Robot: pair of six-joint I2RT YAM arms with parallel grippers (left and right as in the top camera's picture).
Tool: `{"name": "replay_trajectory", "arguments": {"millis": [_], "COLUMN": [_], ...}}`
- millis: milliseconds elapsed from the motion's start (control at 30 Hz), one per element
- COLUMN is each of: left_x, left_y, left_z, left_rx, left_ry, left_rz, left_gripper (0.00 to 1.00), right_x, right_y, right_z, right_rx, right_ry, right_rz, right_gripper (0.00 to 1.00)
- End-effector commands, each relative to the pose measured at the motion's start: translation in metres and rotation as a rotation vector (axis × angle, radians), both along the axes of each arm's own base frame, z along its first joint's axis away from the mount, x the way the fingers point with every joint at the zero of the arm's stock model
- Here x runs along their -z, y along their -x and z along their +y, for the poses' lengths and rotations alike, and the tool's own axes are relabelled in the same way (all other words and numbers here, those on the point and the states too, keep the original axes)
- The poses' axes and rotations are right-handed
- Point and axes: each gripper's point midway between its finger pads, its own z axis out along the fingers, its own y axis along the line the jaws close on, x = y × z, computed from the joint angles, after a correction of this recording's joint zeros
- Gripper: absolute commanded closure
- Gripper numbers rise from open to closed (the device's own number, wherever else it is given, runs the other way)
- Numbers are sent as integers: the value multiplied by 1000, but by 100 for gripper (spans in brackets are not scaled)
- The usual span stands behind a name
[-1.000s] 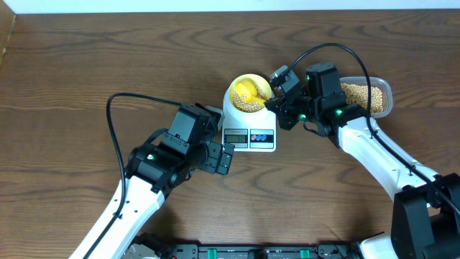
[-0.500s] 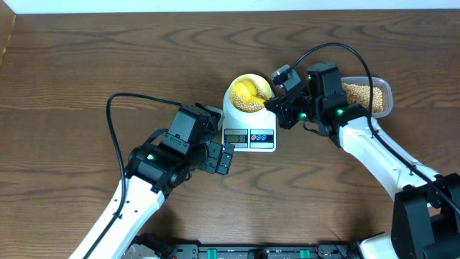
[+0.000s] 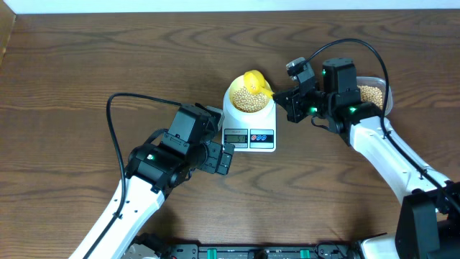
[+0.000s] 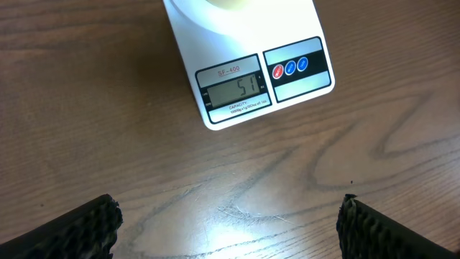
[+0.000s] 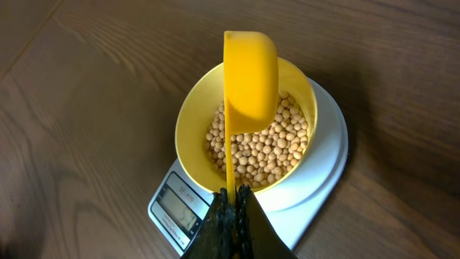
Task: Scoop item into bowl and weigh 50g on scale
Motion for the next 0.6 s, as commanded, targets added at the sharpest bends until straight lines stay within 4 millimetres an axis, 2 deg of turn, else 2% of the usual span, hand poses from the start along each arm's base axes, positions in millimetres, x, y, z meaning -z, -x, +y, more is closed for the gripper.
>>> {"name": "replay_trajectory", "arguments": {"millis": [0, 100, 333, 567], "left_x": [0, 0, 0, 0], "left_y": [-1, -1, -1, -1], "left_z": [2, 2, 2, 2], "left_rx": [8, 8, 9, 8], "left_ry": [-10, -9, -10, -10], "left_rz": [-4, -4, -4, -5], "left_gripper": [2, 2, 2, 2], "right_x": [-12, -11, 2, 7], "right_y": [2, 1, -13, -2], "right_z": [2, 1, -14, 8], "right_rx": [-14, -20, 94, -1], "right_ry": [-23, -5, 127, 162], "right_rz": [-17, -37, -67, -105], "right_gripper": [99, 99, 99, 99]}}
